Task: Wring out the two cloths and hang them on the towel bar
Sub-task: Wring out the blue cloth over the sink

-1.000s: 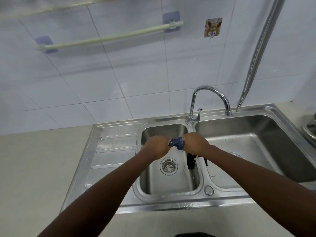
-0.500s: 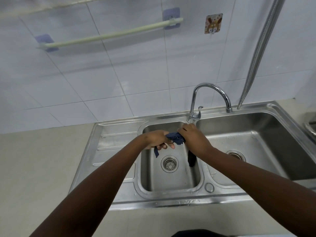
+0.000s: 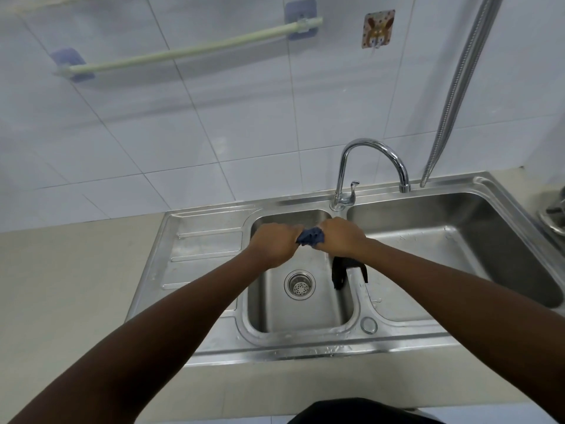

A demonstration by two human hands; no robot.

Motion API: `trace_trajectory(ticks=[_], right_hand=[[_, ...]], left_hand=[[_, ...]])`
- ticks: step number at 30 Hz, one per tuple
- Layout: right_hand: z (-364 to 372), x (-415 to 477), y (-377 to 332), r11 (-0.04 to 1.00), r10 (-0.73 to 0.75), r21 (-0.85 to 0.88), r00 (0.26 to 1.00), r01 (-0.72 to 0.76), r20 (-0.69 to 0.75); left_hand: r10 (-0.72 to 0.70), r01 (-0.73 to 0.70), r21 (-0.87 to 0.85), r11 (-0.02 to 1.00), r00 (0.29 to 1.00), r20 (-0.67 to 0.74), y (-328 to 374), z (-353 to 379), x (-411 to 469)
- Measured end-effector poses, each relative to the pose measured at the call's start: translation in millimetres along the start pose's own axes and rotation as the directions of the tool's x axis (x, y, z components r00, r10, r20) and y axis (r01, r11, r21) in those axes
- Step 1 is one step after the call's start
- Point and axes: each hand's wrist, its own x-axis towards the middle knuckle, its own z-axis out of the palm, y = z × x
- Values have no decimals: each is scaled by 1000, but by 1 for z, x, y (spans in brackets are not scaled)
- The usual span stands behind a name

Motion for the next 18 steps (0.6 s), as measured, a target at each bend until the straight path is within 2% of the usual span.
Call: trace_trajectory(ticks=[3,5,8,10,12,14,16,18], right_hand=[[0,1,1,997,6,79,998,-11,64],[1,1,4,998,3,68,998,-7,60],[3,-3,8,994,-70,-87,991,60,-113],[6,-6,10,979,-152,-171,952,109,-265],[11,-7,14,967,-240,-171,905,191,-351],[18,-8,19,951,-298,-195,877,240,-376],[23,-9,19,950,-304,-194,878,247,-371],[20,-14,13,968,-246,-142,894,207,-374]], left_hand=[[23,-22,22,1000,999,-26,0,3,-3],[-19,19,-30,999,1000,14,1,2,-1],[-90,156,-248,956,962,258,2,-10,7],[-44,300,-476,827,878,476,1,-22,11],[10,504,-648,572,785,619,-3,-31,13],[93,647,-675,355,694,714,-8,-34,15],[174,691,-670,270,649,740,-11,-34,16],[187,688,-666,288,642,744,-9,-33,17]])
